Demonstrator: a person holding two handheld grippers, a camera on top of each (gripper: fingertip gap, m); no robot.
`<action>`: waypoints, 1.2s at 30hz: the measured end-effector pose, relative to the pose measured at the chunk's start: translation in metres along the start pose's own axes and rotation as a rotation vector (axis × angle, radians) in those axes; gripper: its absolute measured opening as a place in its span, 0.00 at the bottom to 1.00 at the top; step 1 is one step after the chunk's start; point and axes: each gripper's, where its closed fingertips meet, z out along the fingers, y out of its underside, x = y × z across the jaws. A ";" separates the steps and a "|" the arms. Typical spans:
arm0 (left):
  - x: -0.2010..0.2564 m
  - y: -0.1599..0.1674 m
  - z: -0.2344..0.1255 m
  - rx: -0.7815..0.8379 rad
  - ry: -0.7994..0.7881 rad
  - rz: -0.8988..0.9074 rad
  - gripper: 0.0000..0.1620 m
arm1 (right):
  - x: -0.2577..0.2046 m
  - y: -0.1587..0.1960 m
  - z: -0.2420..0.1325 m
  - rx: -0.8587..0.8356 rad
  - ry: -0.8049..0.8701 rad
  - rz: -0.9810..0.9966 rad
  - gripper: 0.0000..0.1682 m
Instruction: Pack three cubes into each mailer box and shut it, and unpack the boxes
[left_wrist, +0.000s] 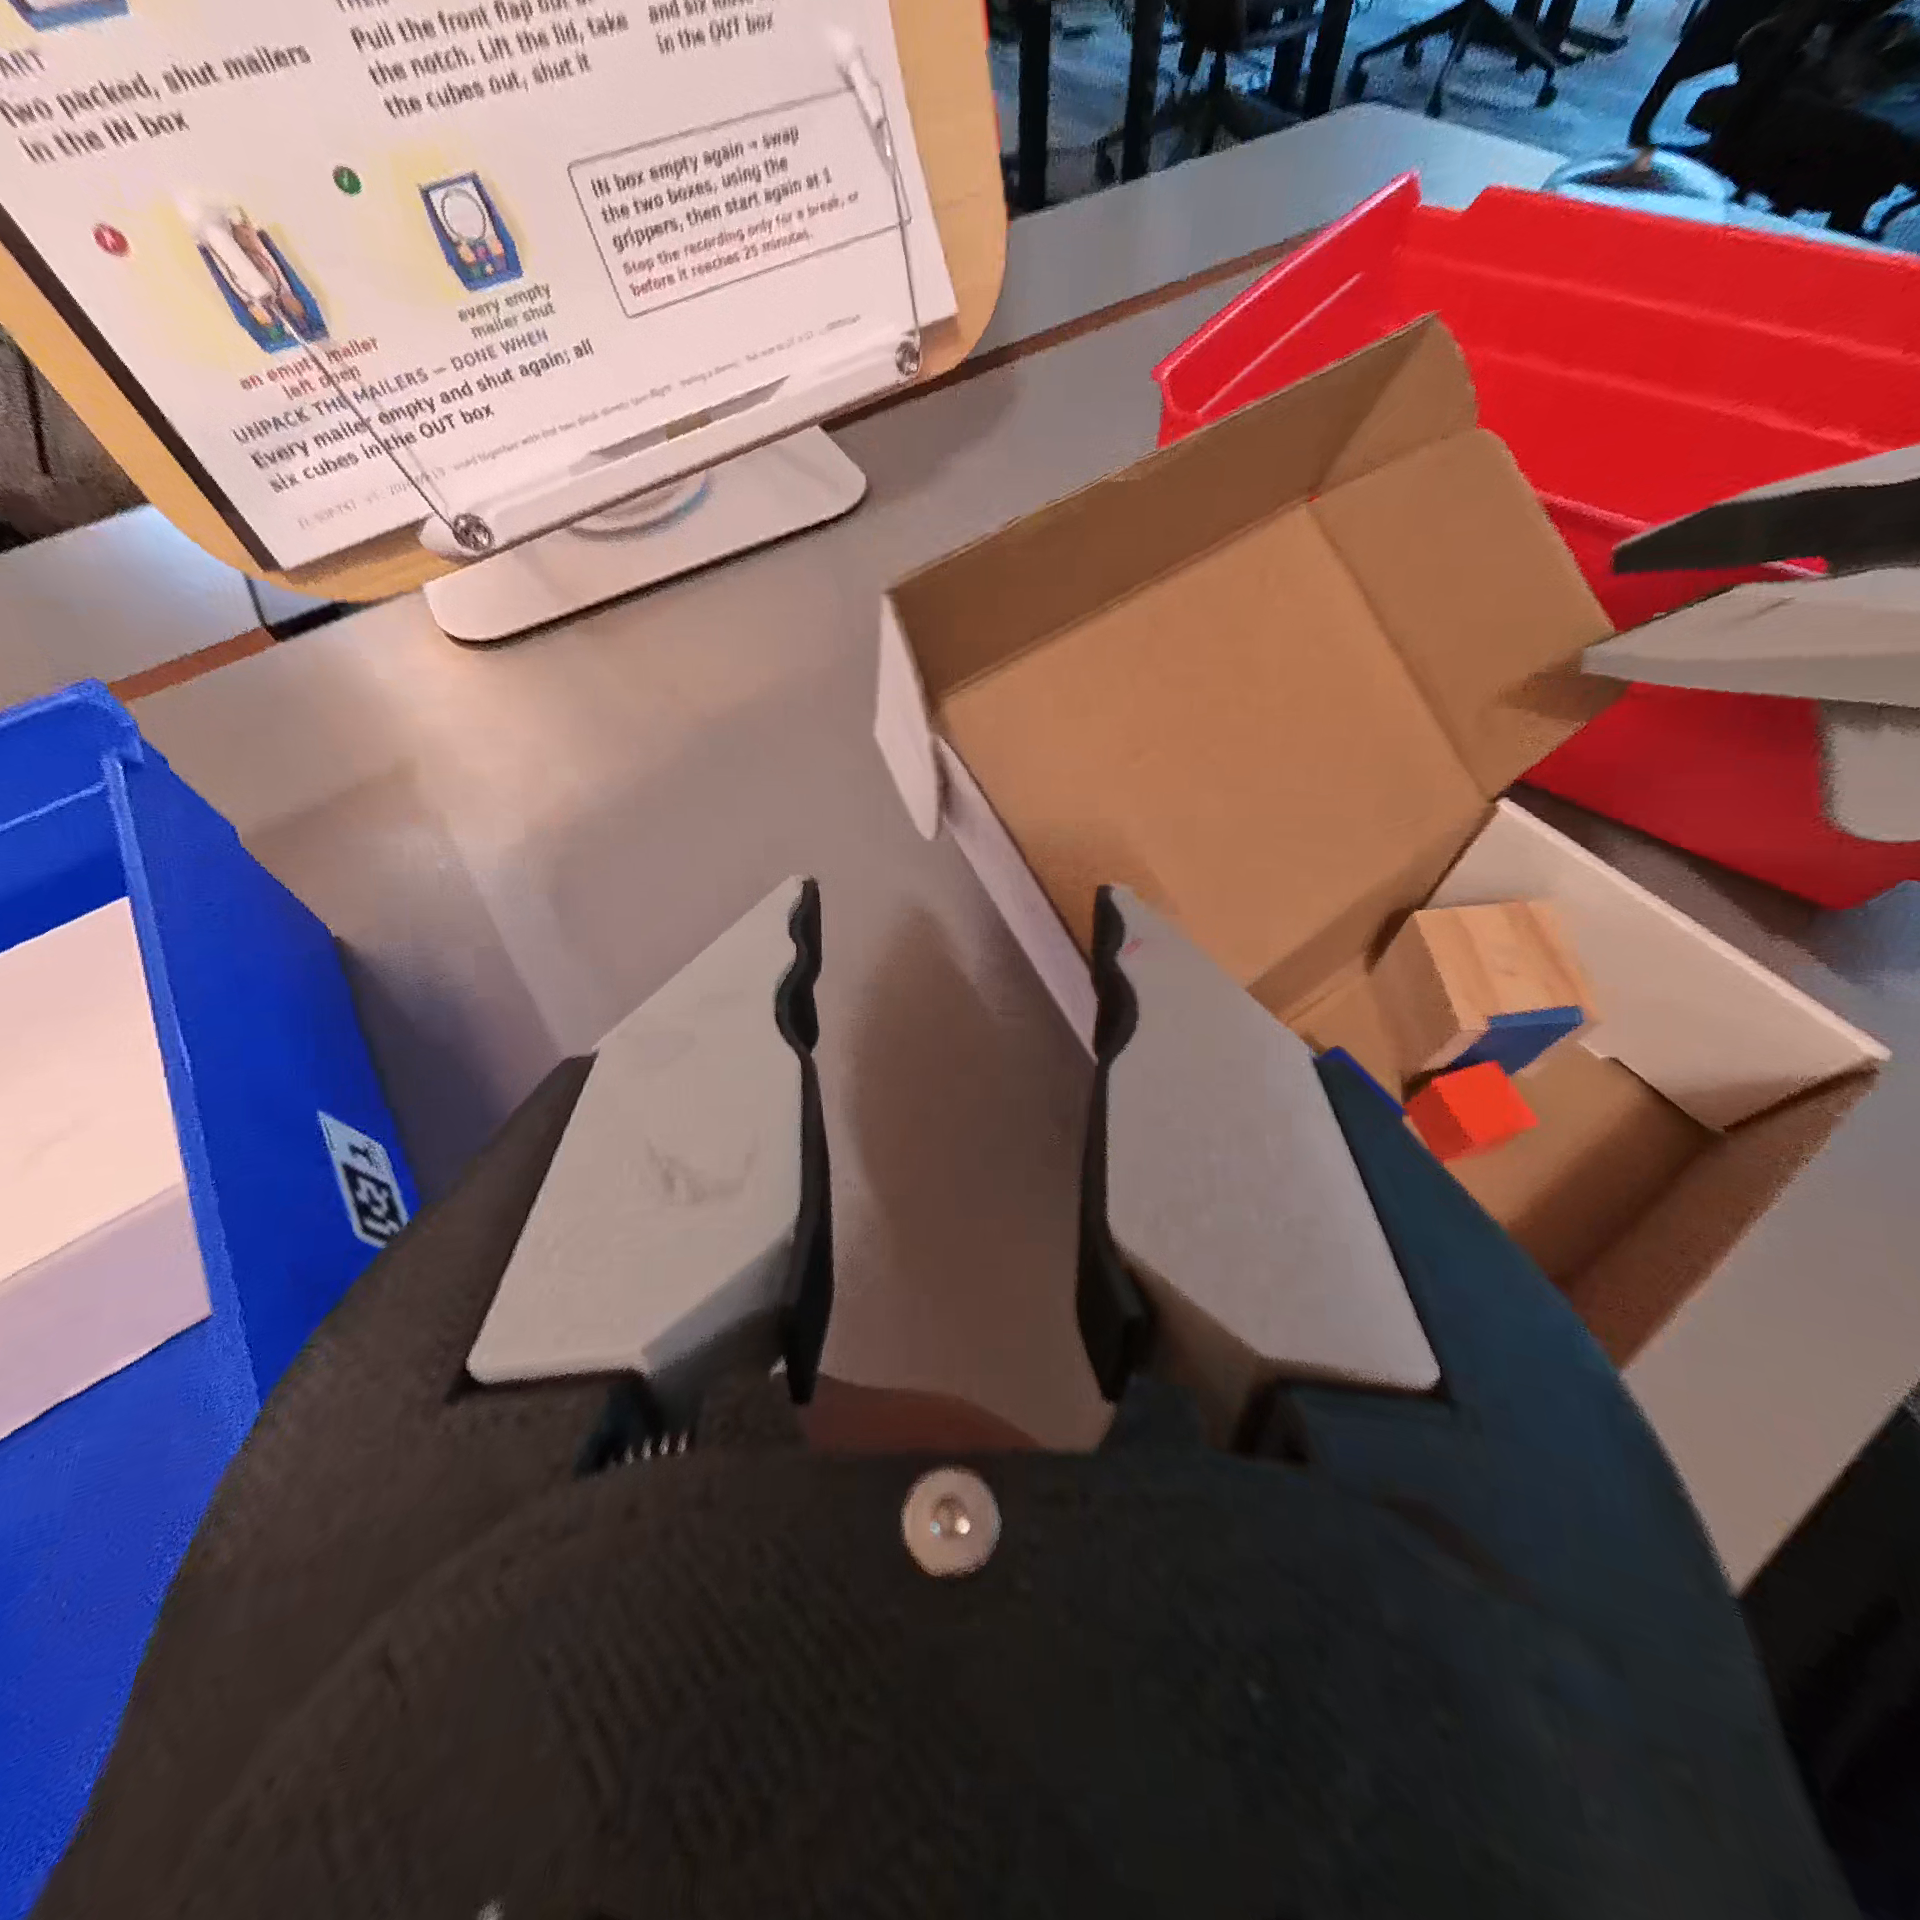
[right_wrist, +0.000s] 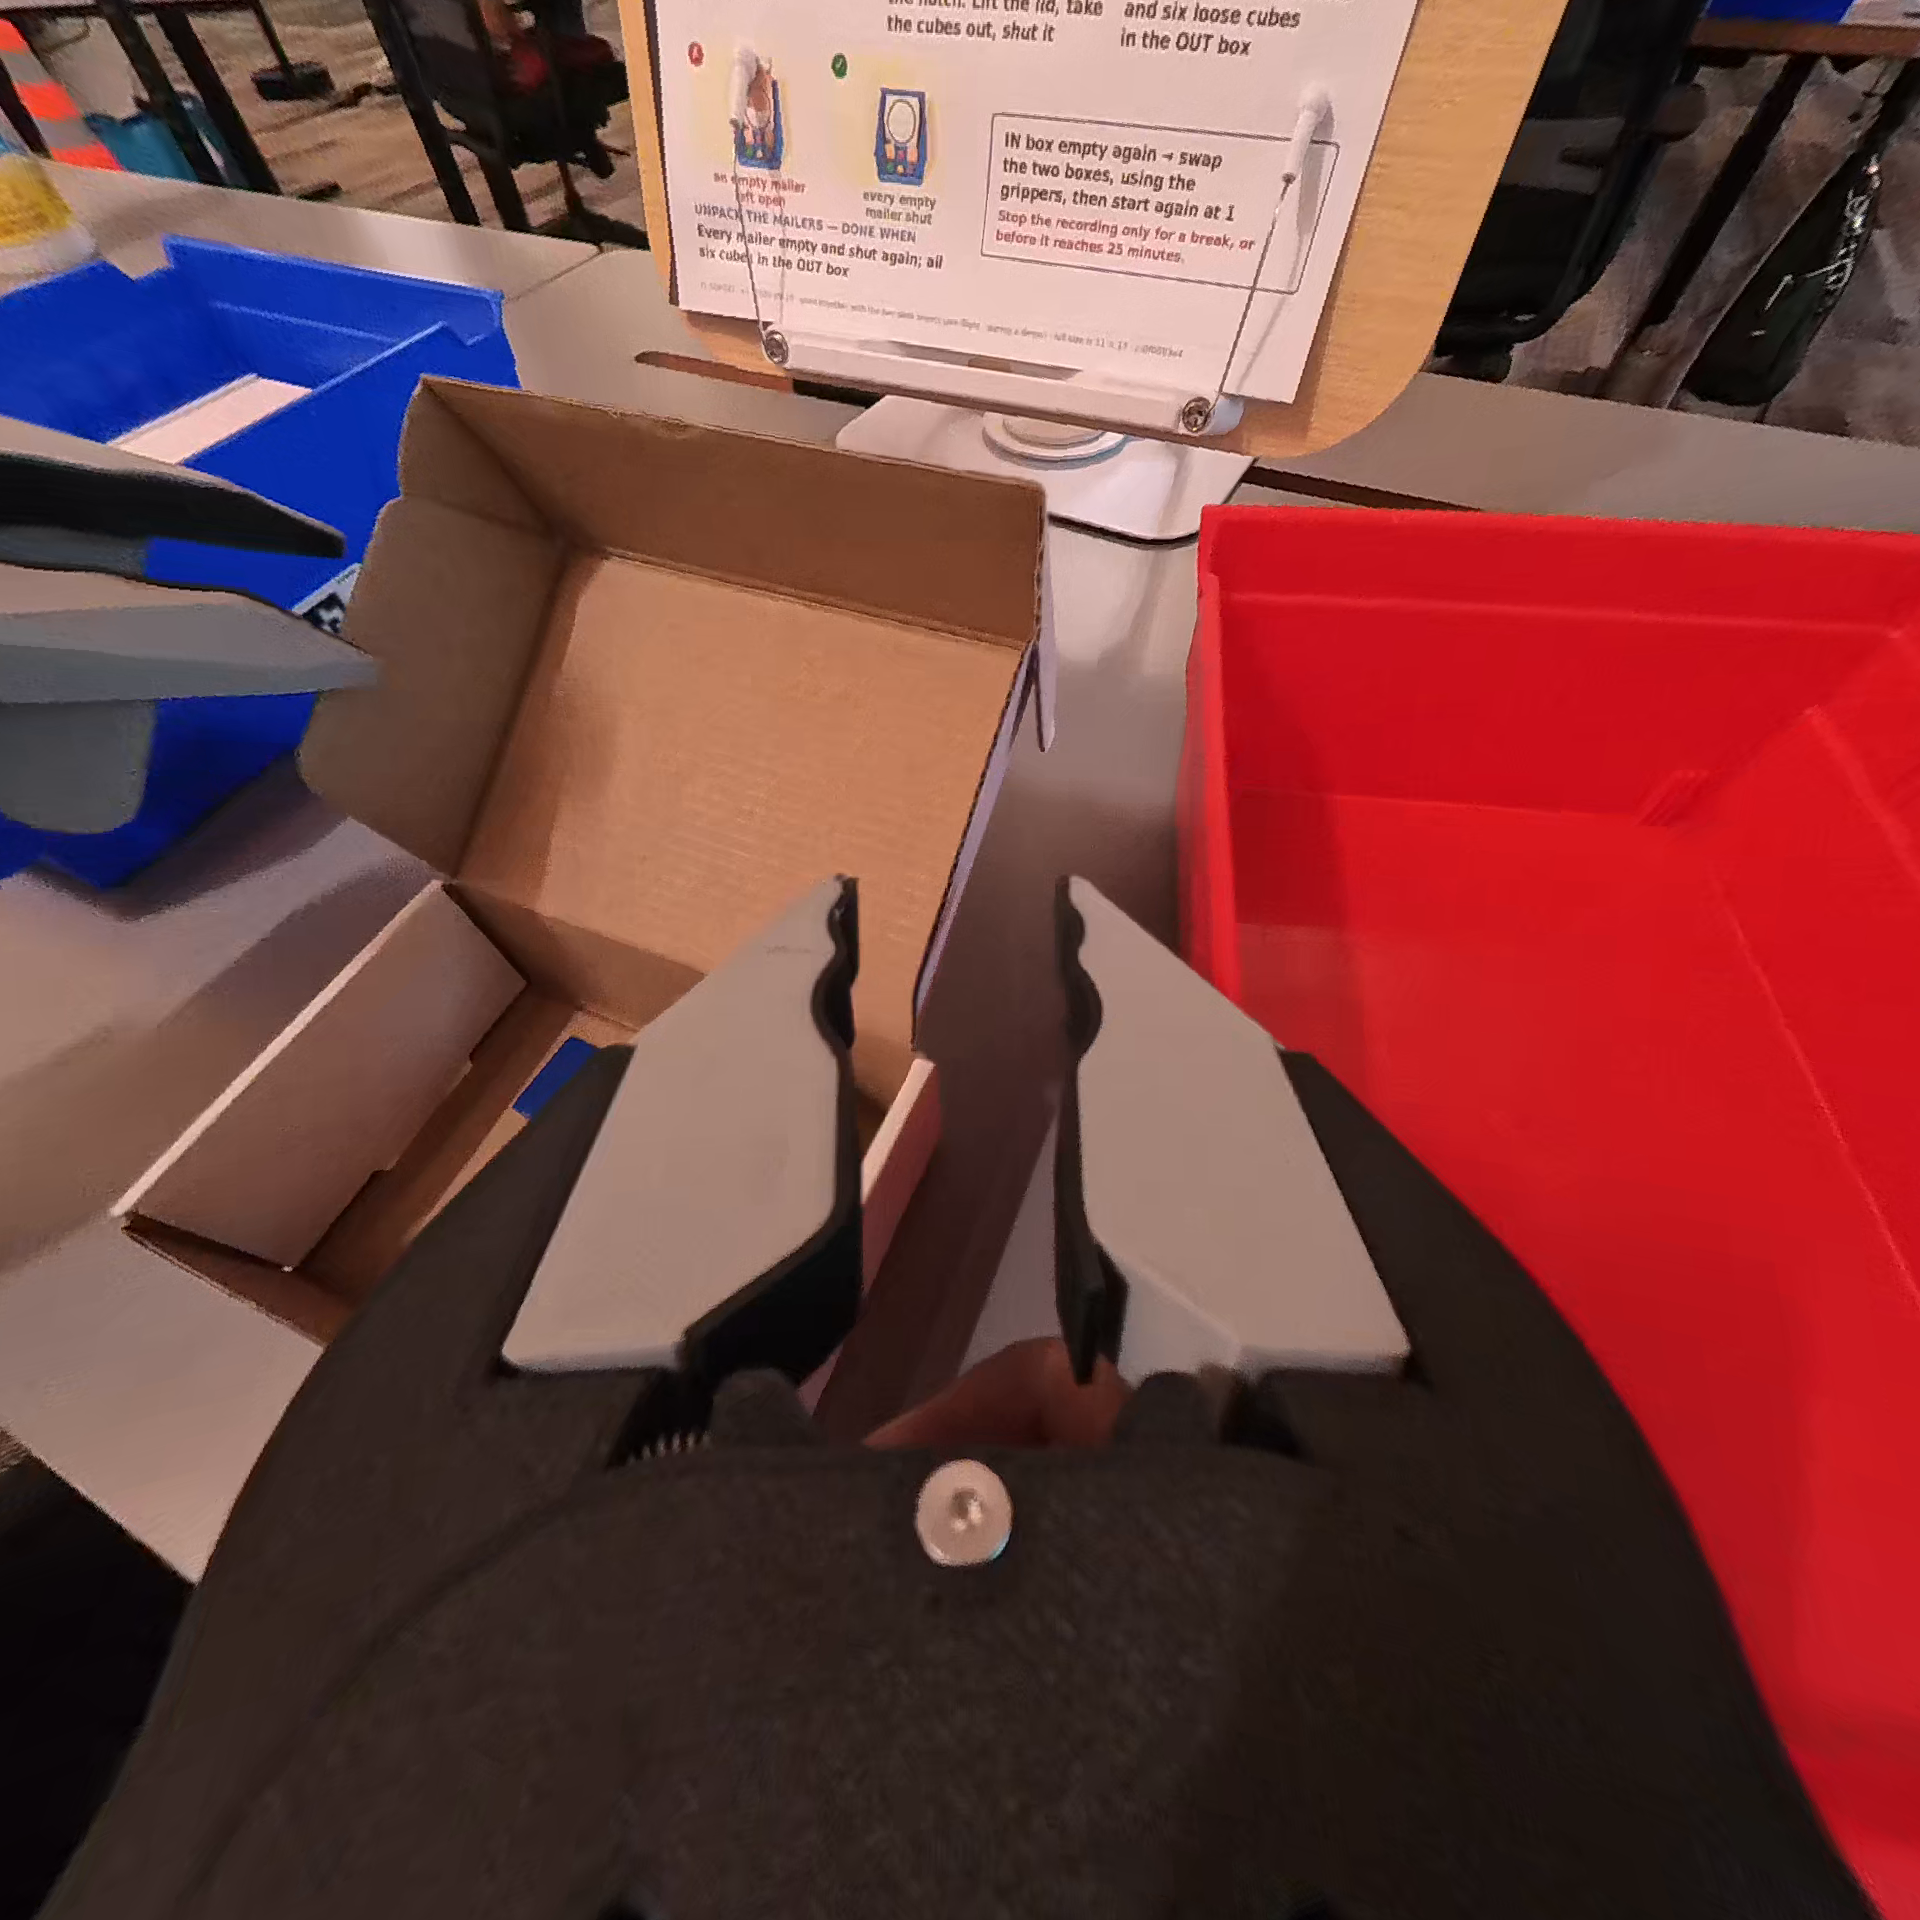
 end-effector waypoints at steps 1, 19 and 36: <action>-0.001 0.001 0.003 -0.017 0.012 -0.009 0.27 | 0.000 -0.001 0.001 -0.003 -0.003 0.000 0.18; 0.044 0.012 -0.012 0.067 -0.041 0.424 0.10 | -0.023 0.018 -0.015 -0.083 -0.015 -0.279 0.03; 0.081 0.072 -0.064 -0.037 0.136 0.396 0.15 | -0.038 0.059 -0.071 -0.236 -0.199 -0.618 0.03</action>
